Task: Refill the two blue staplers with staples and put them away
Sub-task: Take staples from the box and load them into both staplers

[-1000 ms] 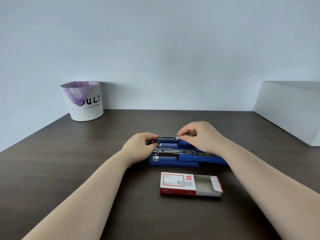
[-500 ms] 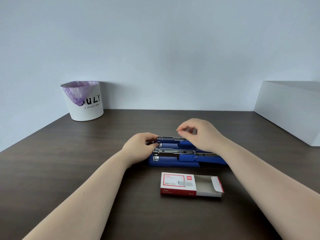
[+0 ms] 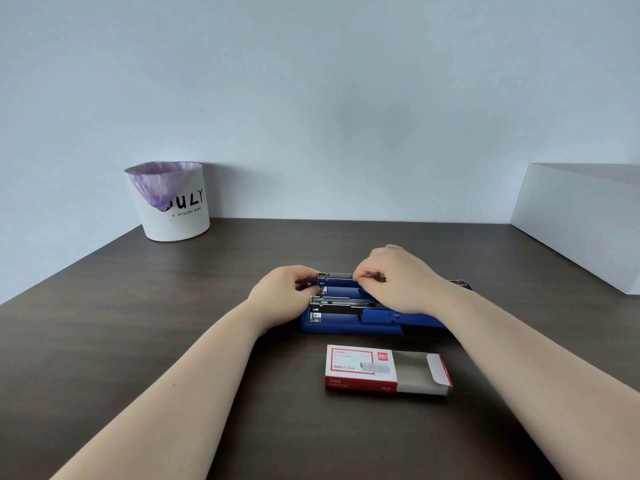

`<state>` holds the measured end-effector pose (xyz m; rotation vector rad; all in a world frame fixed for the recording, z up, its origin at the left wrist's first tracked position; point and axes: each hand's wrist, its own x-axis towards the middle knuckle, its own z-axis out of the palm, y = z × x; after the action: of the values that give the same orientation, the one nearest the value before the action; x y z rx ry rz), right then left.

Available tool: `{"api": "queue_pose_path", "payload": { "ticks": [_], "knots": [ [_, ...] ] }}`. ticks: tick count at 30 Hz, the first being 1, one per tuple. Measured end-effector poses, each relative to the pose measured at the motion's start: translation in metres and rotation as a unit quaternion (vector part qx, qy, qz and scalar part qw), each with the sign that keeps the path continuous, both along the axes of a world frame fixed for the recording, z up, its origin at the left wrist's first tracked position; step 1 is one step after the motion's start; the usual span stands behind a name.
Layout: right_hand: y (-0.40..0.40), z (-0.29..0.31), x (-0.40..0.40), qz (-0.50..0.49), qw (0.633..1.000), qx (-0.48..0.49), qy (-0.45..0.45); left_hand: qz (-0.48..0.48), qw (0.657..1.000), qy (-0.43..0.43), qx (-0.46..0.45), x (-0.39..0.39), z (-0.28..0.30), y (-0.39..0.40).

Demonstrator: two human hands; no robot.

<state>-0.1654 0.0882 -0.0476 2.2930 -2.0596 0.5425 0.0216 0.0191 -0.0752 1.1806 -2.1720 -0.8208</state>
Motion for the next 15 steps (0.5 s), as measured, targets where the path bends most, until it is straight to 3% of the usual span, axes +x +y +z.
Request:
{"api": "queue_pose_path", "payload": {
  "ticks": [9, 15],
  "knots": [
    [-0.0032, 0.0003, 0.0089, 0.018, 0.999, 0.027, 0.012, -0.002, 1.000, -0.015, -0.014, -0.0005, 0.0022, 0.0019],
    [0.0025, 0.0015, 0.0036, 0.003, 0.997, -0.023, -0.068, 0.008, 1.000, 0.024, -0.015, 0.0007, 0.0039, 0.0056]
  ]
}}
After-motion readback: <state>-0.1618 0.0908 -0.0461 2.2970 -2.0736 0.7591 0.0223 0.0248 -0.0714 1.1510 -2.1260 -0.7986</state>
